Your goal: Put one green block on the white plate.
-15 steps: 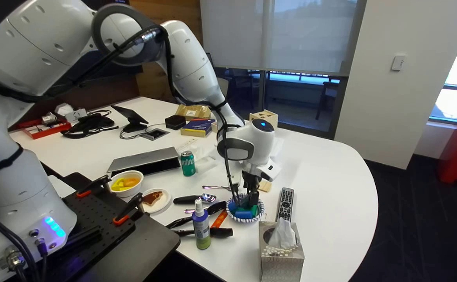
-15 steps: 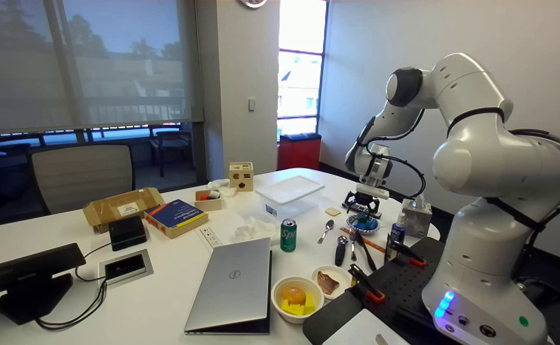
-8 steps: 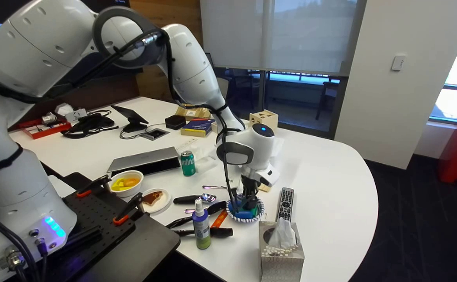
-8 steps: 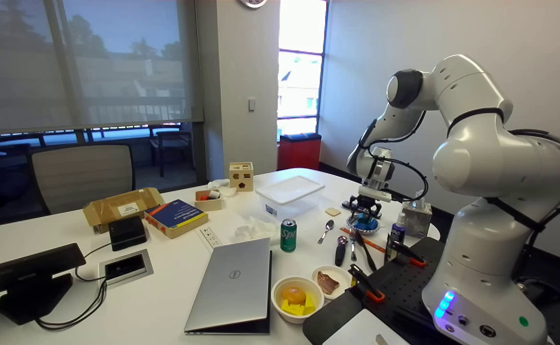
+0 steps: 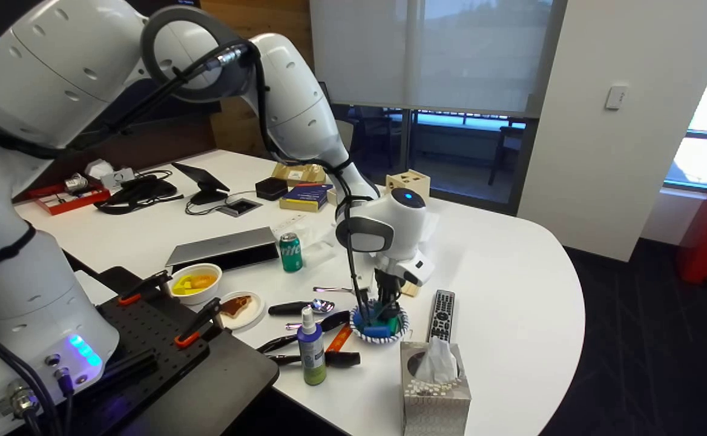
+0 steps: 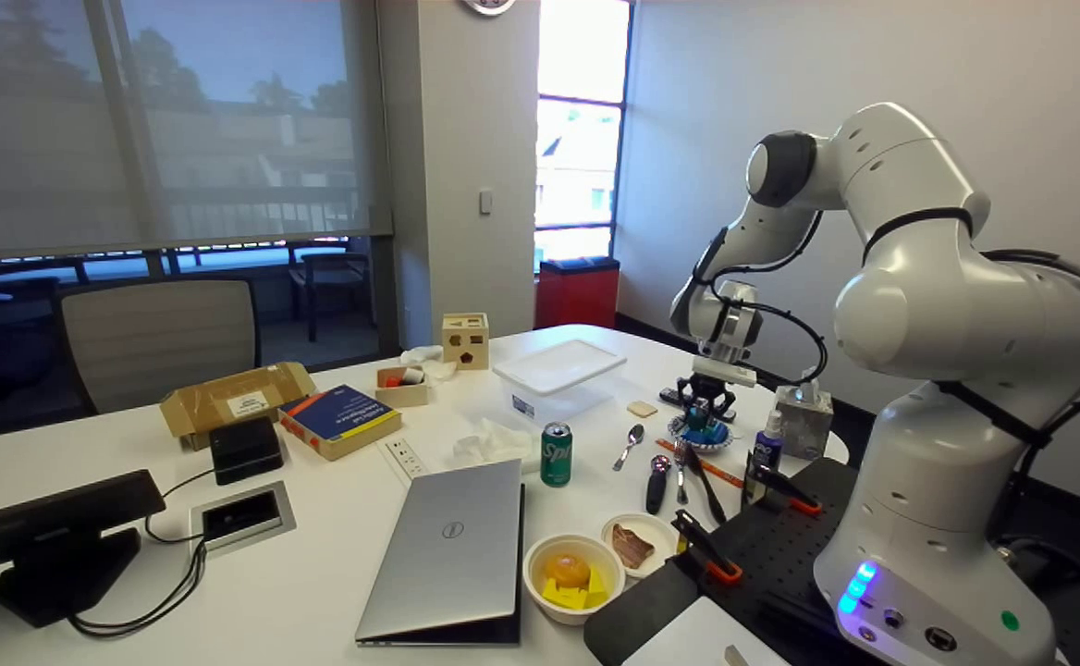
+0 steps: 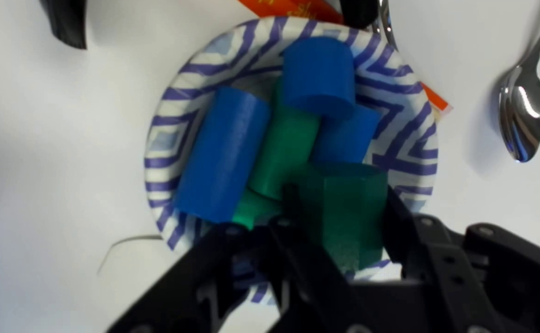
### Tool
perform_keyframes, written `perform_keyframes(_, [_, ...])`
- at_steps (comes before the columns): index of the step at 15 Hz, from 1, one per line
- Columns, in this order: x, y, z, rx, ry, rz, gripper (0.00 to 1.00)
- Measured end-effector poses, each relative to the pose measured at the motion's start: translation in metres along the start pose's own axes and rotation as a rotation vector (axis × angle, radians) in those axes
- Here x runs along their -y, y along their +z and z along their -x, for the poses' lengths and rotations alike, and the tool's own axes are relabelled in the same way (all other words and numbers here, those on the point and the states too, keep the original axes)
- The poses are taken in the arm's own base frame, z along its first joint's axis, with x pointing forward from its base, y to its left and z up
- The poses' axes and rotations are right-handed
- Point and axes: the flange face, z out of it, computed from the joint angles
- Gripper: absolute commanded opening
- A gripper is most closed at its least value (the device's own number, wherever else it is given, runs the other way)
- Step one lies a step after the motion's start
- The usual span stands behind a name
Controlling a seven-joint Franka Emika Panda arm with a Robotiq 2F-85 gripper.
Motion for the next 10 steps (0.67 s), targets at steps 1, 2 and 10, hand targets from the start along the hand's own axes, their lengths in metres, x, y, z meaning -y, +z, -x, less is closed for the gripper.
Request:
perform_keyframes(1, [0.003,-0.007,-0.001,-0.003,-0.01,0.0,0.18])
perform_keyframes(2, [0.008,-0.017,-0.001,-0.001,-0.023,0.0,0.18])
perform_keyframes(10, [0.112,-0.126,0.067,0.119,-0.269,-0.045,0.18])
